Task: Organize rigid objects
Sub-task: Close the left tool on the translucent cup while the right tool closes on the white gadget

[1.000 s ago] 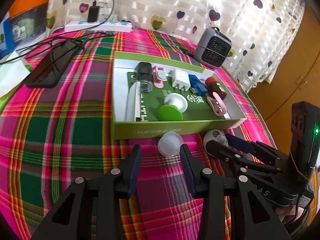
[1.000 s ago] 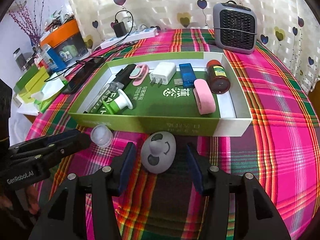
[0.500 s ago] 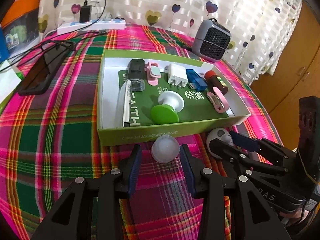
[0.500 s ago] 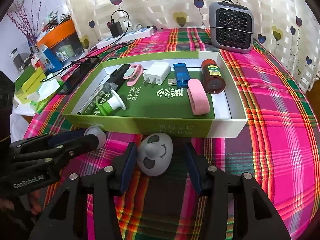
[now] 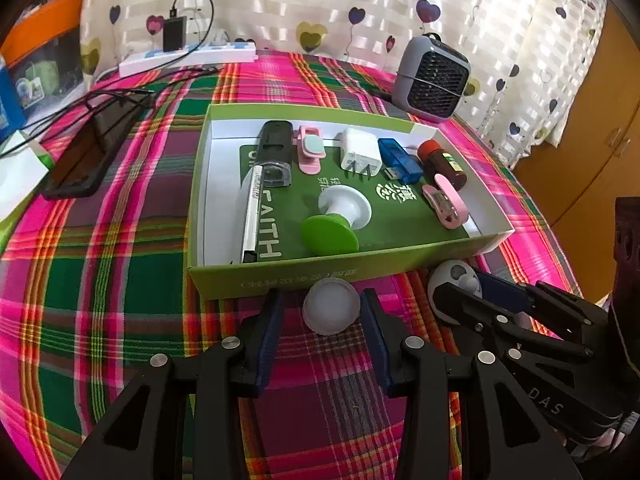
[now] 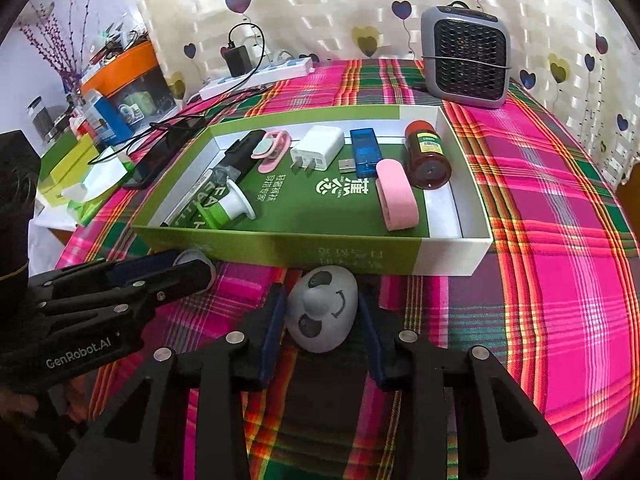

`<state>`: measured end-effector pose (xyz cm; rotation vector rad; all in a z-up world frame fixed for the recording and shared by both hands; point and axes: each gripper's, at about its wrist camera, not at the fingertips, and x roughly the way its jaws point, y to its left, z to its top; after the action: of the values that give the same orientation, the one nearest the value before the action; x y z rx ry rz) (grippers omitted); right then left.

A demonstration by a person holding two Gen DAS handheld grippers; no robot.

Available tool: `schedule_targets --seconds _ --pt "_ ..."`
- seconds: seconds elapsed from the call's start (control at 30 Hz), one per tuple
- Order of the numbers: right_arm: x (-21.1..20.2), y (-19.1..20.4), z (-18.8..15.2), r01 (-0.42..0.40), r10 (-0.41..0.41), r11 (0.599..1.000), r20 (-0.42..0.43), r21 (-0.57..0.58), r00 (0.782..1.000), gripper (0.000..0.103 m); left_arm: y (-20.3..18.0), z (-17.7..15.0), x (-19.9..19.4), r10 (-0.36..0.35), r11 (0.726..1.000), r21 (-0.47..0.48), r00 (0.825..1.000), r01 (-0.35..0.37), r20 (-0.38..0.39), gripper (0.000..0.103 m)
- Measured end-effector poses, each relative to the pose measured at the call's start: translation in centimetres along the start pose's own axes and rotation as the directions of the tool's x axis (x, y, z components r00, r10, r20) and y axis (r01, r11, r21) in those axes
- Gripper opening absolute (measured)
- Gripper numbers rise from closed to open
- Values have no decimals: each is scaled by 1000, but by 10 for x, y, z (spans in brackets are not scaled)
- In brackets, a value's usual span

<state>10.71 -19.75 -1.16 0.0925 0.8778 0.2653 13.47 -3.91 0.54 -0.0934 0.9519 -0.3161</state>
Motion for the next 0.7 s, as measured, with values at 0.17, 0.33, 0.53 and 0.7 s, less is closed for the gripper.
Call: schedule_targets --seconds 0.17,0.33,0.53,0.7 --pt "-1 -2 -1 -12 12 1000 1 4 1000 37 -4 0 1 23 1000 10 1000 -23 4 38" --pt "-1 -2 -1 -16 16 1000 3 3 1000 37 -4 0 2 49 999 9 999 -49 7 28" --pt "-2 -3 -2 -21 21 1000 5 3 1000 36 -4 -1 2 50 999 15 999 -50 9 28" --pt "-2 -3 -2 -22 22 1000 8 5 1000 35 -4 -2 2 50 999 16 999 -50 10 28"
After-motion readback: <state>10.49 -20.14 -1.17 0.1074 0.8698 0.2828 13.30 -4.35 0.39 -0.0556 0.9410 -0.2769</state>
